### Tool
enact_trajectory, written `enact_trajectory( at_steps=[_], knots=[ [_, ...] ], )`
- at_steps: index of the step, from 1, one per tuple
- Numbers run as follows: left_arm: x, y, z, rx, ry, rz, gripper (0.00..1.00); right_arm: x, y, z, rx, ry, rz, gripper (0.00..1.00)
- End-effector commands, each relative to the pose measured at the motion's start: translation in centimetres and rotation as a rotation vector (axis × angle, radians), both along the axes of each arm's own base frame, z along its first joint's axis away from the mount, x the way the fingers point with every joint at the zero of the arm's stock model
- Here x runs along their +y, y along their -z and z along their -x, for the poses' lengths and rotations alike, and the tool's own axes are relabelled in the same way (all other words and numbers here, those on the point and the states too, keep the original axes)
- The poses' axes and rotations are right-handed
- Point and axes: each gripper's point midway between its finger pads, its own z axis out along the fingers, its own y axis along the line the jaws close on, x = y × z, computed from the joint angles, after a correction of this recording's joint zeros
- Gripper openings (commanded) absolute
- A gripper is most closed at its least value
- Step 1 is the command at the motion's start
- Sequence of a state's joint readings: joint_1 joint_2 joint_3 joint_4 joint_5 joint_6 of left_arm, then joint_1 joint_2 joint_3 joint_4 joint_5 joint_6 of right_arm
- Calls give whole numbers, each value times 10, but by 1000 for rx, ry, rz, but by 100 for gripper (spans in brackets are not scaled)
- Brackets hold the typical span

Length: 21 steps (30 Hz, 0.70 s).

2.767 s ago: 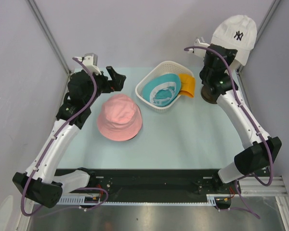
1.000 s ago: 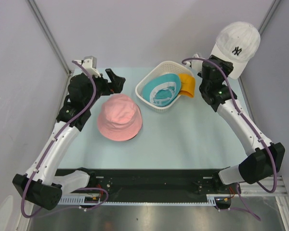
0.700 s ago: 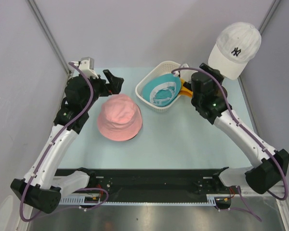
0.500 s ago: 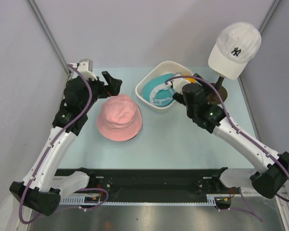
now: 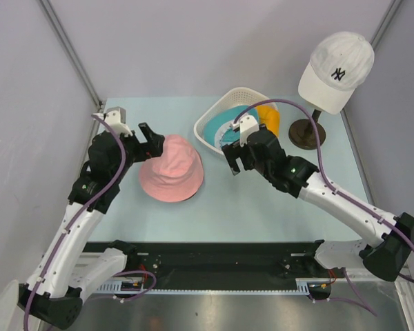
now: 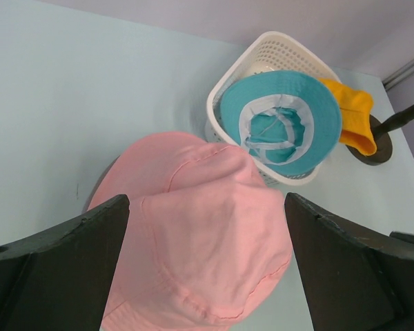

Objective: Stack the hats

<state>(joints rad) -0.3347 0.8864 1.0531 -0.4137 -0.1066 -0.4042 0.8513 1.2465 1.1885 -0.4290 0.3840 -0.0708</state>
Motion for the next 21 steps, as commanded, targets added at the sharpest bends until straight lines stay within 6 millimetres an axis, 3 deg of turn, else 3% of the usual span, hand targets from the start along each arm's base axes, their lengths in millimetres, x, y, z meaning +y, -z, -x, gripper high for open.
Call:
enact_trajectory(
  at_steps=[1, 6, 11, 12, 13, 15, 16, 21],
  knots=[
    [16, 5, 12, 16, -67, -1, 100, 7, -25, -21, 99, 69, -296, 100],
    [20, 2, 15, 15, -82, 2, 100, -7, -25, -44, 181, 157, -411, 99],
    [18, 0, 15, 11, -77, 21, 100, -24, 2, -82, 267, 326, -428, 95],
    [18, 1, 15, 13, -76, 16, 100, -22, -2, -89, 266, 338, -446, 94],
    [17, 1, 14, 14, -73, 13, 100, -19, 14, -97, 299, 360, -437, 94],
    [18, 1, 12, 14, -73, -2, 100, -16, 17, -107, 317, 399, -472, 92],
    [17, 1, 11, 14, -73, -3, 100, -12, 32, -113, 345, 420, -460, 91],
    [17, -3, 5, 5, -73, -17, 100, -13, 67, -126, 391, 554, -474, 90]
  ],
)
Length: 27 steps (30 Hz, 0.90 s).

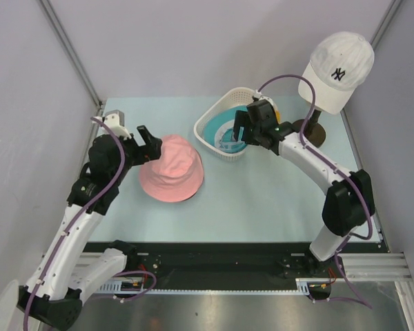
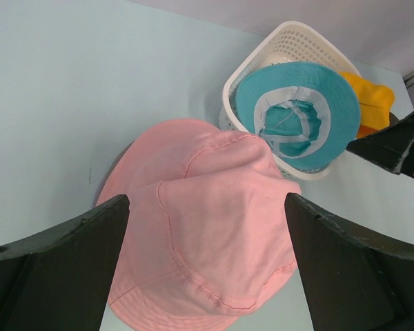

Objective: Stack the hats

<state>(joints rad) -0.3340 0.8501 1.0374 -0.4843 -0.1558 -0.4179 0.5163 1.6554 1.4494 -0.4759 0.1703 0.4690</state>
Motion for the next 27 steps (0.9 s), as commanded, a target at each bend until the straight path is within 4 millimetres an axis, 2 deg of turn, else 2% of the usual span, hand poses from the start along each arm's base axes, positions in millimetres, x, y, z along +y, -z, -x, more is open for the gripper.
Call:
enact_trajectory(
  at_steps=[1, 8, 15, 21, 27],
  knots=[
    [4, -16, -7, -38, -22, -4, 100, 0, 7, -15, 21, 143, -47, 90],
    [12, -31, -12, -66, -57, -39, 100, -9, 32, -28, 41, 197, -3, 89],
    [12, -35, -20, -62, -68, -53, 100, -16, 34, -50, 5, 215, 13, 85],
    [13, -39, -24, -71, -89, -36, 100, -22, 27, -65, -25, 214, 14, 79],
    [12, -39, -23, -67, -93, -19, 100, -22, 40, -75, -10, 217, -3, 74]
  ],
)
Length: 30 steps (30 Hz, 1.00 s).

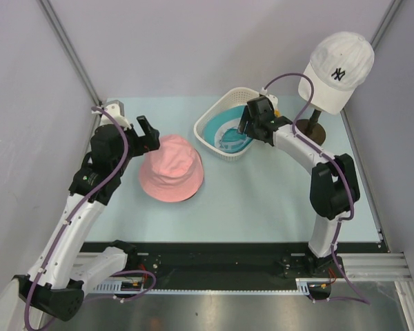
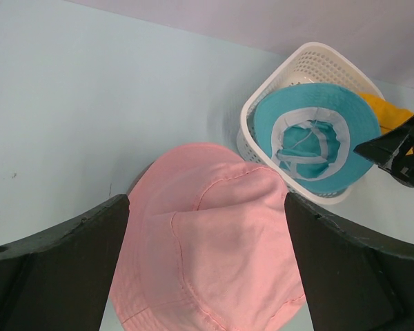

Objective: Stack the hats

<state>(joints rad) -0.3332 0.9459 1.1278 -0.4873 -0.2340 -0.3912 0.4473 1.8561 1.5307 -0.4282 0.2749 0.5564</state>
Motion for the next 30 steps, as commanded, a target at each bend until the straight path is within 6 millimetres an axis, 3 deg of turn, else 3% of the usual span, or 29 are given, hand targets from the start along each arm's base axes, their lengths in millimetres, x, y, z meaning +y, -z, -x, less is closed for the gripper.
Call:
enact_trajectory(
  at_steps=[1, 5, 7, 9, 10, 13, 17, 25, 30],
  knots=[
    [4, -27, -2, -65, -23, 21, 100, 6, -9, -21, -57, 8, -29, 73],
    [6, -28, -3, -58, -28, 7, 100, 10, 8, -28, -28, -1, -18, 72],
    [6, -32, -2, -66, -24, 9, 100, 10, 6, -32, -33, -1, -21, 63],
    [6, -33, -1, -69, -28, 11, 100, 15, 1, -35, -39, -29, -37, 46],
    [8, -34, -1, -73, -34, 13, 100, 17, -3, -37, -48, -50, -38, 23],
    [9, -36, 0, -79, -41, 15, 100, 25, -21, -40, -85, -89, -60, 0],
    [12, -40, 3, -88, -50, 16, 100, 37, -59, -39, -167, -165, -70, 0],
    [9, -53, 14, -115, -21, 44, 100, 64, -174, -26, -437, -325, 39, 0],
    [1, -58, 22, -117, 18, 97, 100, 97, -211, 0, -520, -478, 161, 0]
  ],
)
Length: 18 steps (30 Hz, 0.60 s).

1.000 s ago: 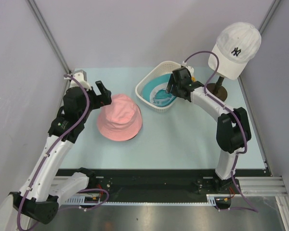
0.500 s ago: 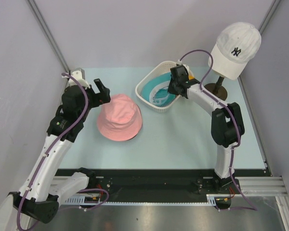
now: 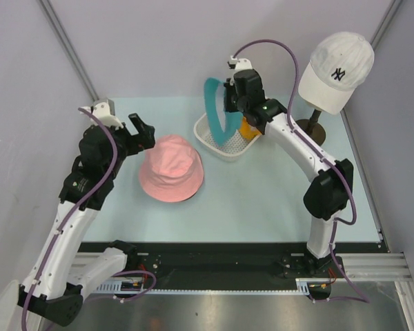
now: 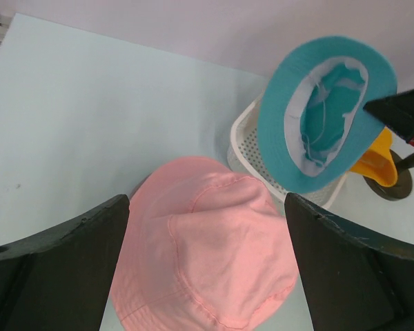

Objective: Stack the hats

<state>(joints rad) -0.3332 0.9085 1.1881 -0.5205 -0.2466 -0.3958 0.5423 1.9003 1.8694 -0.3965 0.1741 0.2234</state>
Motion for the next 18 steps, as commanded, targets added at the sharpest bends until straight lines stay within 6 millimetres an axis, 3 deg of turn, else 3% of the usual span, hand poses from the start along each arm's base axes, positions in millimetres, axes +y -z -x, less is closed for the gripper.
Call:
enact_trajectory(
  at_steps=[1, 9, 10, 17, 18],
  knots=[
    [-6, -31, 15, -63, 40, 85, 100, 23, -95, 30, -238, -136, 96, 0],
    [-12, -44, 32, -86, 87, 160, 100, 68, -123, 85, -323, -267, 205, 0],
    [-14, -43, 32, -80, 94, 163, 100, 81, -124, 99, -333, -294, 217, 0],
    [-12, -47, 42, -65, 72, 231, 100, 101, -129, 144, -390, -373, 284, 0],
    [-11, -49, 46, -57, 68, 249, 100, 103, -120, 150, -382, -391, 297, 0]
  ],
)
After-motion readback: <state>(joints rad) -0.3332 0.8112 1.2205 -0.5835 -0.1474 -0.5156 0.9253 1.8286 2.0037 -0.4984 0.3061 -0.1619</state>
